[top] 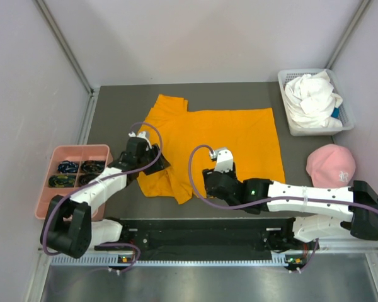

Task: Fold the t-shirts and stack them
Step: Grap the side of the flattened tshirt closest away from the robot with both arms, then fold the flattened tshirt in 1/3 of the way

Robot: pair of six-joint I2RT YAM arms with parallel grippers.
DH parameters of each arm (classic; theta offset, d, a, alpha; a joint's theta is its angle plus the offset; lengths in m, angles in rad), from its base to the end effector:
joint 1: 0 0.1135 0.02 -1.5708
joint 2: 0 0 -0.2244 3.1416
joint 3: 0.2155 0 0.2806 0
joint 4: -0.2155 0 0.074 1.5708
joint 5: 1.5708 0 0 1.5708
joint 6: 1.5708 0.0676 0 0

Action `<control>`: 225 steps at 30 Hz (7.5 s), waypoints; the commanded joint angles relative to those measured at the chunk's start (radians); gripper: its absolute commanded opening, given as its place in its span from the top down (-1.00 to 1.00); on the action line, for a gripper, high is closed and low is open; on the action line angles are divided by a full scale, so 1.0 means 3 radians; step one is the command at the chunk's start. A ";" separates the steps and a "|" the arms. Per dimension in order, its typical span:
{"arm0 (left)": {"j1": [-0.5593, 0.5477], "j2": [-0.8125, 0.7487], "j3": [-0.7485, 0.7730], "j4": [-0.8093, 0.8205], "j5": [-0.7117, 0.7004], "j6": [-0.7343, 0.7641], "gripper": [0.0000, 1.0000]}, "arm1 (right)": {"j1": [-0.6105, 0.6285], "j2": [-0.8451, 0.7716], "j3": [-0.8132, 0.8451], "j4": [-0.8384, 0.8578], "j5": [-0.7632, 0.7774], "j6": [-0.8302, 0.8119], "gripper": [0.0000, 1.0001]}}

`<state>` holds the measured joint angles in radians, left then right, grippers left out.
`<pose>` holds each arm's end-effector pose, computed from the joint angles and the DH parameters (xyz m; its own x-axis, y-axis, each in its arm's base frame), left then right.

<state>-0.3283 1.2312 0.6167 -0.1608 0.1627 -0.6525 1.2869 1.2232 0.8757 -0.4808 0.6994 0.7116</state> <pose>0.2845 -0.1085 0.1176 -0.7861 -0.3652 -0.4987 -0.0624 0.8496 -0.5237 0.1277 0.2823 0.1949 -0.5564 -0.1228 -0.8218 -0.3292 0.9407 0.0823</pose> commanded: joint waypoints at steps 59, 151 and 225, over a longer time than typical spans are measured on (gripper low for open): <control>-0.0179 0.0202 0.0046 0.0127 -0.0108 0.0079 1.00 | 0.0005 -0.0084 -0.0066 -0.0069 0.0195 0.0174 -0.23; 0.1212 -0.0658 0.0961 -0.1182 -0.0149 0.0718 1.00 | -0.2050 -0.1025 -0.1610 -0.0667 -0.0588 0.1601 -0.10; 0.1202 -0.0469 0.1232 -0.1182 0.0598 0.0728 1.00 | -0.3123 -0.1654 0.0047 -0.1113 -0.0127 0.0190 1.00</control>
<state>0.0277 1.0695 0.9657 -0.5751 0.3130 -0.4355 0.4076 0.7227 0.8474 -0.9001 0.6930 0.8429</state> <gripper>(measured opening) 0.012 0.010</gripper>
